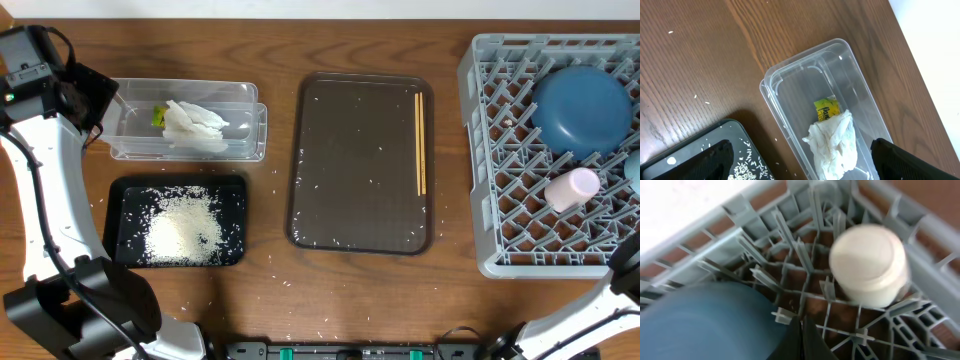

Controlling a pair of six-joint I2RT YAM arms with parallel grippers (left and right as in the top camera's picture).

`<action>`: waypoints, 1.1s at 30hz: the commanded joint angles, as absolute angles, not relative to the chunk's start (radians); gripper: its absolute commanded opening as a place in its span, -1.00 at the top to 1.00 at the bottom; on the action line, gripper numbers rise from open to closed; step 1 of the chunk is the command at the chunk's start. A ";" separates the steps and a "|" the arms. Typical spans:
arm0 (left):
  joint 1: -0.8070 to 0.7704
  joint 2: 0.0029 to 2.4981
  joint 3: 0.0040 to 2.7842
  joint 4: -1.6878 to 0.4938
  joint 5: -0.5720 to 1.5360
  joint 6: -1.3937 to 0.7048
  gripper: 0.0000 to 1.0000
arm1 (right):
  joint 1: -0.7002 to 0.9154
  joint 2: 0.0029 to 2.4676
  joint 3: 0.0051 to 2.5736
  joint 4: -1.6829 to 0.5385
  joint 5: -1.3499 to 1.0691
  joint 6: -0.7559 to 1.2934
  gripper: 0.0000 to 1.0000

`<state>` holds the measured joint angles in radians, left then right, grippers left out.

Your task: Sort waste into correct bins and load items into the dishwasher rack

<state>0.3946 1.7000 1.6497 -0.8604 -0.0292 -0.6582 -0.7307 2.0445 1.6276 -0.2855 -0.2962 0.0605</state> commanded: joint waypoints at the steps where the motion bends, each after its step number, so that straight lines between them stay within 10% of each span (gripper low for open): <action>1: 0.396 1.693 1.655 -0.863 -0.031 -0.667 -0.81 | -0.728 1.957 1.627 -0.286 -0.329 0.090 0.89; 9: 0.396 1.693 1.655 -0.863 -0.031 -0.667 -0.82 | -0.728 1.852 1.627 -0.269 -0.604 0.238 -0.03; 13: 0.396 1.693 1.655 -0.863 -0.031 -0.667 -0.81 | -0.727 1.830 1.627 -0.261 -0.900 0.313 -0.81; 23: 0.396 1.693 1.655 -0.863 -0.031 -0.667 -0.82 | -0.517 1.829 1.627 -0.315 -1.214 0.270 -0.57; 33: 0.396 1.693 1.655 -0.863 -0.031 -0.667 -0.81 | -0.073 1.829 1.627 -0.693 -0.207 0.259 -0.66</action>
